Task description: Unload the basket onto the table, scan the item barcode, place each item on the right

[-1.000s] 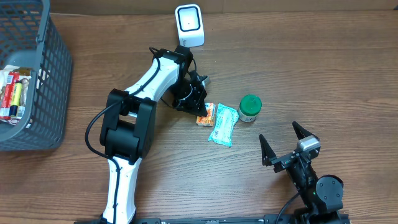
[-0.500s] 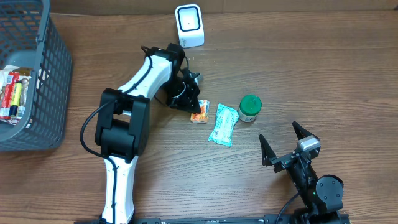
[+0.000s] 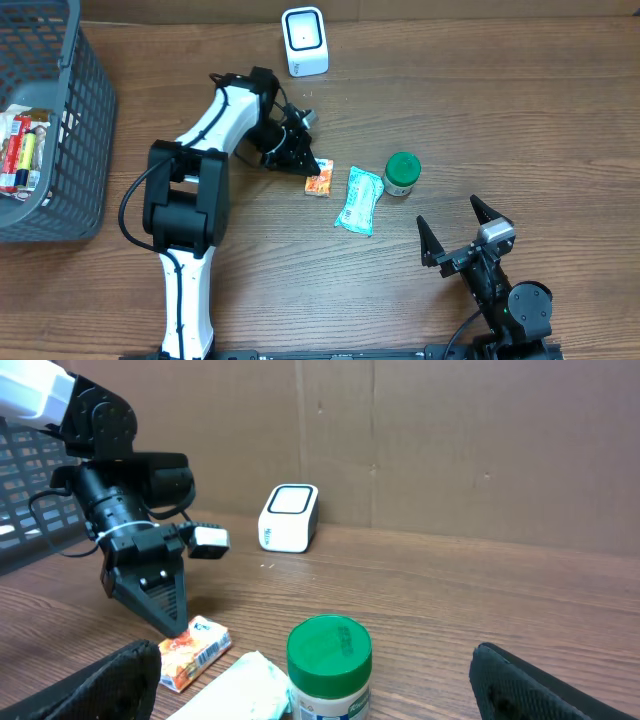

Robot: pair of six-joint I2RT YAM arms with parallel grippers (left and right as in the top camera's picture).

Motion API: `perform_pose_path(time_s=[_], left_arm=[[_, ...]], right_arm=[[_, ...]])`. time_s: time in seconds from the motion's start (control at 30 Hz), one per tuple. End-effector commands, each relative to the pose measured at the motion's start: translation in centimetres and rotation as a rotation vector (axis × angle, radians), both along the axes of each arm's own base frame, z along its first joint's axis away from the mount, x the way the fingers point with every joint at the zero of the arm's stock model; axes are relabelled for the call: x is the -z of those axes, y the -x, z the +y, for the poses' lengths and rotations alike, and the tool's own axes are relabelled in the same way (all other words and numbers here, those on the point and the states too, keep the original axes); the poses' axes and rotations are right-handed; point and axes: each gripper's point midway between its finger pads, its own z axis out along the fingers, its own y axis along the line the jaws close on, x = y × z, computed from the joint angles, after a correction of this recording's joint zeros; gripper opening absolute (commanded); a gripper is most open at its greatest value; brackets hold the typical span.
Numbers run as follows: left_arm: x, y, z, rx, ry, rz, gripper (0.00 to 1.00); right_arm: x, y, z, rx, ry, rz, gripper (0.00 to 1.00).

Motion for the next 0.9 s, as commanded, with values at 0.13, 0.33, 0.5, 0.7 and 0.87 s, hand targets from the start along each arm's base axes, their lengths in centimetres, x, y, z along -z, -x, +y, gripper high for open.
perform_pose_path(time_s=[0.13,0.33,0.5,0.7,0.87], left_arm=[[-0.4,0.0,0.8,-0.008,0.090,0.009,0.04],[-0.3,0.5,0.5,0.008,0.096,0.016,0.04],[0.7,1.3,0.5,0.005,0.107,0.034,0.04],[2.0,2.0,0.7,0.004,0.101,0.042,0.04],[2.4,1.7,1.4,0.001,0.073,0.032,0.04]], right_arm=[[0.3,-0.1,-0.1,0.007,-0.004,0.001,1.00],[0.3,-0.1,-0.1,0.007,-0.004,0.001,1.00],[0.3,-0.1,-0.1,0.007,-0.004,0.001,1.00],[0.3,-0.1,-0.1,0.007,-0.004,0.001,1.00],[0.3,-0.1,-0.1,0.007,-0.004,0.001,1.00]])
